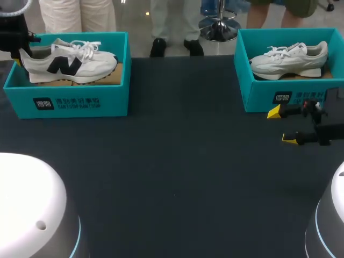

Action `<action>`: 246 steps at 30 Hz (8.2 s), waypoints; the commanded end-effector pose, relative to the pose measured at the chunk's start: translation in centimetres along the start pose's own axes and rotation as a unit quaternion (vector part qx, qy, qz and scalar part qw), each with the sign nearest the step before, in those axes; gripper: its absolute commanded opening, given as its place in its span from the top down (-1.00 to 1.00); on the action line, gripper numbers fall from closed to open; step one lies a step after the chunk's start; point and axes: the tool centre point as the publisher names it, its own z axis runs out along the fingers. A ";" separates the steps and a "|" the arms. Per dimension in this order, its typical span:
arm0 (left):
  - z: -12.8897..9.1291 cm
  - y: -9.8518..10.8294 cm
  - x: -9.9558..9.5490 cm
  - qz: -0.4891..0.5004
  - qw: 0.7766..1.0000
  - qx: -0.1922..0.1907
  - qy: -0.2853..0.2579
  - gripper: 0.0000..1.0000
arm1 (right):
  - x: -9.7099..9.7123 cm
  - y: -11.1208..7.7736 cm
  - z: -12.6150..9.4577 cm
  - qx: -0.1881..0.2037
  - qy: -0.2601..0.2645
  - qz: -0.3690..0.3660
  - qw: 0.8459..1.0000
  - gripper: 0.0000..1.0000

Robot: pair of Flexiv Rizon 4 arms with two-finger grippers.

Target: Take the shoe out of the shoebox, open the shoe tongue, remove and reinsert the insole, then place the shoe into the shoebox

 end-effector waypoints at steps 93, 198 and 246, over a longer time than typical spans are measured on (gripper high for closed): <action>-11.5 -5.0 -1.0 -0.216 0.976 0.015 -0.036 -1.00 | 0.0 -0.1 0.0 0.000 -0.002 0.000 1.000 -1.00; -12.3 -10.4 -5.0 -0.268 0.957 0.056 -0.099 -1.00 | -2.6 23.2 -3.0 -0.061 -0.286 -0.072 0.954 -1.00; -12.3 -10.4 -5.0 -0.268 0.957 0.056 -0.099 -1.00 | -11.1 42.4 -4.4 0.045 -0.417 -0.135 0.898 -1.00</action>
